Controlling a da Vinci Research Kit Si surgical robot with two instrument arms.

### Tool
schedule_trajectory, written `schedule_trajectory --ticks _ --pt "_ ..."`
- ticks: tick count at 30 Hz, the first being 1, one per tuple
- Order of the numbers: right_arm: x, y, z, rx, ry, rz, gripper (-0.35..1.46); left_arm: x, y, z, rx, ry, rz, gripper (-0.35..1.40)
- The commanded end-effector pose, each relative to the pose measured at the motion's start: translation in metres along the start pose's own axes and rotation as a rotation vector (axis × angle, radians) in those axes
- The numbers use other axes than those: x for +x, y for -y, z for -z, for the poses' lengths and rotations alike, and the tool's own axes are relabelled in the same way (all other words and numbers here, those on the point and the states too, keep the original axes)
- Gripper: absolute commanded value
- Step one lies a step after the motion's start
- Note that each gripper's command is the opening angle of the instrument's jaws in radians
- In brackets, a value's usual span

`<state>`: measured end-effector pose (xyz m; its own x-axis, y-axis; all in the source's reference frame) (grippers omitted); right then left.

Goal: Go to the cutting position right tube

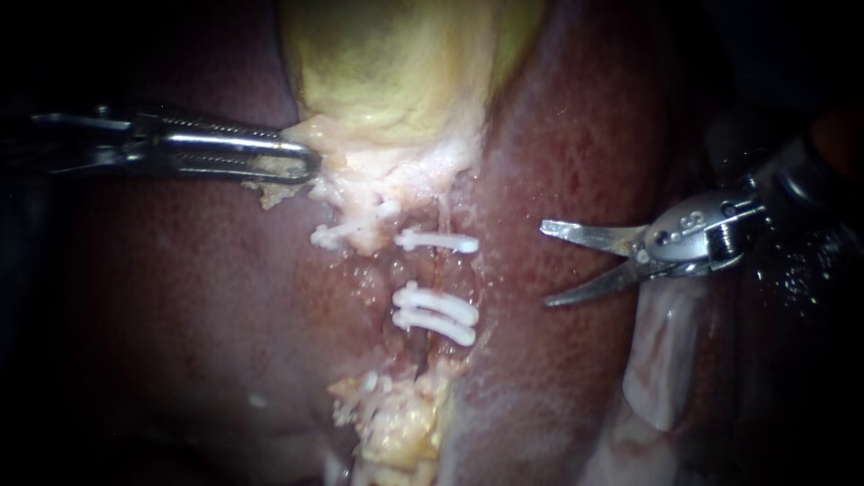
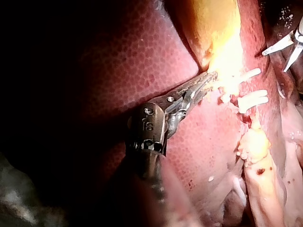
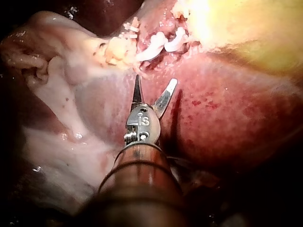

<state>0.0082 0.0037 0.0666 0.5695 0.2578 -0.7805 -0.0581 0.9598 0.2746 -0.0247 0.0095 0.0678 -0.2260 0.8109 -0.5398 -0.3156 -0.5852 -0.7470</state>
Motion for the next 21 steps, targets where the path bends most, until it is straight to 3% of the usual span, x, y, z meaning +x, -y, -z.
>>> schedule_trajectory --ticks 1,9,16,21 --pt "0.0000 0.0000 0.0000 0.001 0.000 -0.002 1.24 0.0001 -0.0002 0.0004 -0.001 0.000 0.000 -0.35" --pt "0.0000 0.0006 -0.0015 0.064 -0.027 -0.001 1.24 0.0021 -0.0012 0.0041 0.000 0.003 0.012 -0.35" --pt "-0.0012 0.0021 -0.0069 0.160 -0.052 -0.142 1.24 0.0020 -0.0013 0.0040 0.002 0.002 0.012 -0.35" --pt "-0.0011 0.0015 -0.0099 0.200 -0.098 -0.239 1.24 0.0020 -0.0013 0.0040 0.002 0.002 0.012 -0.35"
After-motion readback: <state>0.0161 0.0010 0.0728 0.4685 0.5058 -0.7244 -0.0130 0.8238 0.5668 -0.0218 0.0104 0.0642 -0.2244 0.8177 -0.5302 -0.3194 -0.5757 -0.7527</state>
